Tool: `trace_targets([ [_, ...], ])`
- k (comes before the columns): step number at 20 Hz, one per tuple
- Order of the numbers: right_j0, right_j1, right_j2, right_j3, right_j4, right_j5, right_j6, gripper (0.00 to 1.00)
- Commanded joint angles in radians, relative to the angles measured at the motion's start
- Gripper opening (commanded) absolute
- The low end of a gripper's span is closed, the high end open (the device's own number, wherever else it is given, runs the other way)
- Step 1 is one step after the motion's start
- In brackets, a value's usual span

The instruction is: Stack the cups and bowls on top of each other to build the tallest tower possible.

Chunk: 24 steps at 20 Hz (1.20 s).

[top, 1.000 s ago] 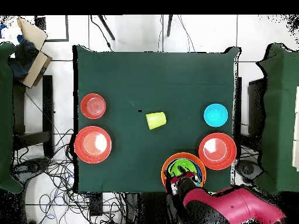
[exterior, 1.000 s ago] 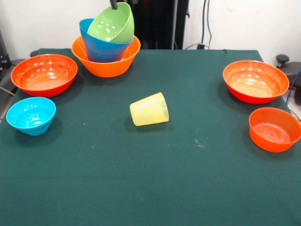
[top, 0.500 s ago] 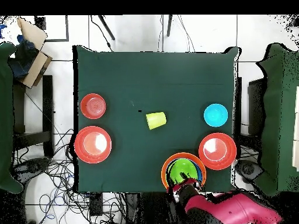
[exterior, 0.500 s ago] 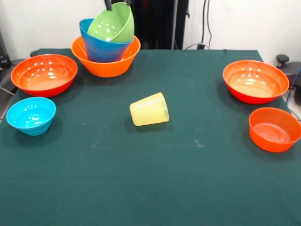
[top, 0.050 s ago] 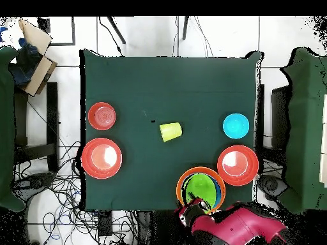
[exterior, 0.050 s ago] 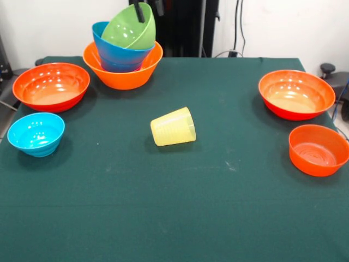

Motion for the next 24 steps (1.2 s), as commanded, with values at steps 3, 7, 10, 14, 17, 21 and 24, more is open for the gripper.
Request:
trace_targets([
  [3,0.153,0.127,-0.203,-0.100,-0.205,-0.082,0.141,1.00],
  [7,0.191,0.124,-0.252,-0.111,-0.212,-0.108,0.145,1.00],
  [10,0.249,0.125,-0.325,-0.143,-0.245,-0.157,0.178,1.00],
  [14,0.329,0.176,-0.431,-0.210,-0.290,-0.224,0.197,1.00],
  [17,0.373,0.185,-0.497,-0.239,-0.277,-0.259,0.178,0.00],
  [21,0.389,0.176,-0.522,-0.245,-0.248,-0.282,0.166,0.00],
  [24,0.402,0.168,-0.545,-0.246,-0.225,-0.288,0.149,0.00],
])
